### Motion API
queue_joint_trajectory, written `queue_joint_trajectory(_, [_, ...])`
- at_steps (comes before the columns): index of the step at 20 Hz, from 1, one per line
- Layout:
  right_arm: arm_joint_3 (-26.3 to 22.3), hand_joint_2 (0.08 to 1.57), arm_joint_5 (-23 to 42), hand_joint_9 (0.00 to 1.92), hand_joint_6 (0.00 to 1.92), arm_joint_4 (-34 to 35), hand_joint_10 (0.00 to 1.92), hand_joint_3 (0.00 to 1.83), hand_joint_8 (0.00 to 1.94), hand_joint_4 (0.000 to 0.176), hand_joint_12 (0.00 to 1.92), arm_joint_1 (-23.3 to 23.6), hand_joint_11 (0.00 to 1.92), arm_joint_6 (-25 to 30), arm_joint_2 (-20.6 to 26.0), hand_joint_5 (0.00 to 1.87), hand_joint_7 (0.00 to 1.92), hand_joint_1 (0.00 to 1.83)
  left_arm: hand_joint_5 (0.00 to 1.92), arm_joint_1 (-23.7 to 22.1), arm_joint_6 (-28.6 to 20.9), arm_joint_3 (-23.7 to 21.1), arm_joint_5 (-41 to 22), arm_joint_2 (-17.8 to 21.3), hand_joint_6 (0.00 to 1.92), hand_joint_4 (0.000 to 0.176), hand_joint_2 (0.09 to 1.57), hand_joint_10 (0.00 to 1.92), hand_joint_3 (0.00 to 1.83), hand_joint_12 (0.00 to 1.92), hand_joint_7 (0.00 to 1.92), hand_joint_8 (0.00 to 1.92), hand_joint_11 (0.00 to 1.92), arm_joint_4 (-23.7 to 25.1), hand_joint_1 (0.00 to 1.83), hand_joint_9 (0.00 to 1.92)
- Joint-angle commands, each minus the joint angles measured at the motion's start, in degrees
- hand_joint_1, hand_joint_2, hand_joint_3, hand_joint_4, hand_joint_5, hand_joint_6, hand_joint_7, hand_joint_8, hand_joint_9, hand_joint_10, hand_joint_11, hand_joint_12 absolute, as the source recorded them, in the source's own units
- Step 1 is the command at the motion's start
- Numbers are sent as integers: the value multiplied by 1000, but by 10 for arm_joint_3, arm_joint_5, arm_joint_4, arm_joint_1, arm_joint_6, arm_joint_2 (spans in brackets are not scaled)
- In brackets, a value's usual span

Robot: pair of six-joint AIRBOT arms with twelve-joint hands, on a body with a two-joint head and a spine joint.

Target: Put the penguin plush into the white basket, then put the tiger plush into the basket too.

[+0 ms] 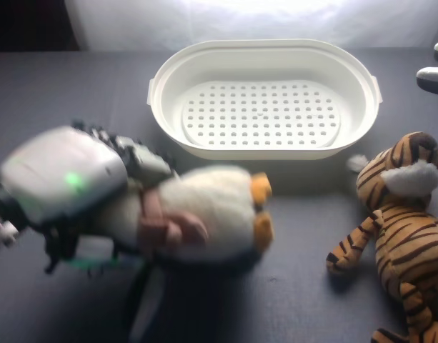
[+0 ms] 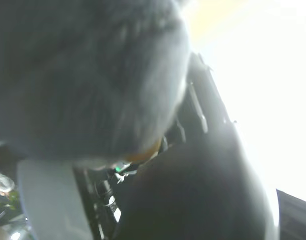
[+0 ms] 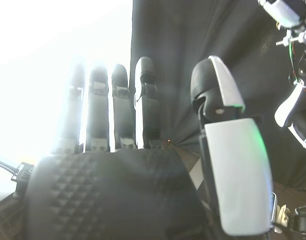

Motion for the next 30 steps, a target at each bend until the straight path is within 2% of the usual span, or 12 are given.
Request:
queue_joint_trajectory(1, [3,1232,70,359,5,10,15,0,5,0,732,6,168,3,0,524,316,707,1025,-14,-1,-1,-122,2,662,0,1157,1749,0,1905,807,1511,767,-3,1244,755])
queue_joint_trajectory(7, [4,1233,70,354,1,9,6,0,7,52,730,7,151,3,-1,509,332,653,1208,-133,117,86,-47,-64,331,0,1088,1499,3,1815,918,1324,773,-126,1265,868])
queue_joint_trajectory(8, [5,1232,70,352,4,8,4,0,7,48,723,7,139,3,-1,516,336,651,1195,-157,117,118,-13,-83,360,0,1071,1046,2,1398,1023,1159,765,-140,1284,934])
queue_joint_trajectory(10, [5,1221,70,360,2,6,5,0,8,75,713,7,135,3,-2,515,353,643,1163,-191,117,163,42,-112,451,0,1039,1070,0,1132,1191,735,607,-156,1397,1012])
queue_joint_trajectory(12, [5,1226,70,371,0,6,7,0,8,79,718,7,150,3,-3,510,361,648,1184,-215,117,196,95,-131,442,0,1046,561,0,1360,1138,914,307,-159,1289,970])
queue_joint_trajectory(14, [6,1224,70,375,3,6,6,0,7,72,726,7,152,3,-3,517,369,662,1053,-237,139,221,139,-150,611,0,1083,447,9,1244,1053,1093,554,-164,1278,968])
queue_joint_trajectory(15, [6,1224,70,375,4,5,5,0,8,63,724,7,146,3,-3,523,376,678,715,-241,164,222,149,-153,195,0,947,259,0,1150,780,434,293,-177,1199,742])
queue_joint_trajectory(19, [4,1242,76,370,0,-9,0,5,0,58,720,2,132,19,-1,492,356,683,96,-229,189,202,129,-143,0,147,839,1,0,602,165,3,0,-193,982,171])
queue_joint_trajectory(20, [-1,1232,82,370,0,-19,0,2,0,86,648,2,162,22,1,482,350,704,18,-223,189,192,115,-137,0,170,844,4,1,352,52,5,0,-194,883,65])
queue_joint_trajectory(22, [-18,1241,84,363,0,-49,0,0,0,99,456,-1,227,22,4,408,348,755,0,-209,189,165,79,-122,0,176,811,0,0,13,1,0,0,-188,790,2])
queue_joint_trajectory(24, [-28,1215,84,337,0,-57,0,2,0,158,362,-18,267,22,21,322,312,764,0,-192,189,137,40,-107,0,176,776,0,0,0,0,0,0,-182,743,0])
queue_joint_trajectory(30, [-37,1078,-17,346,1,-86,5,0,2,172,200,-70,411,49,25,286,273,940,0,-72,115,17,-161,-47,0,176,723,0,0,0,0,0,0,-136,796,0])
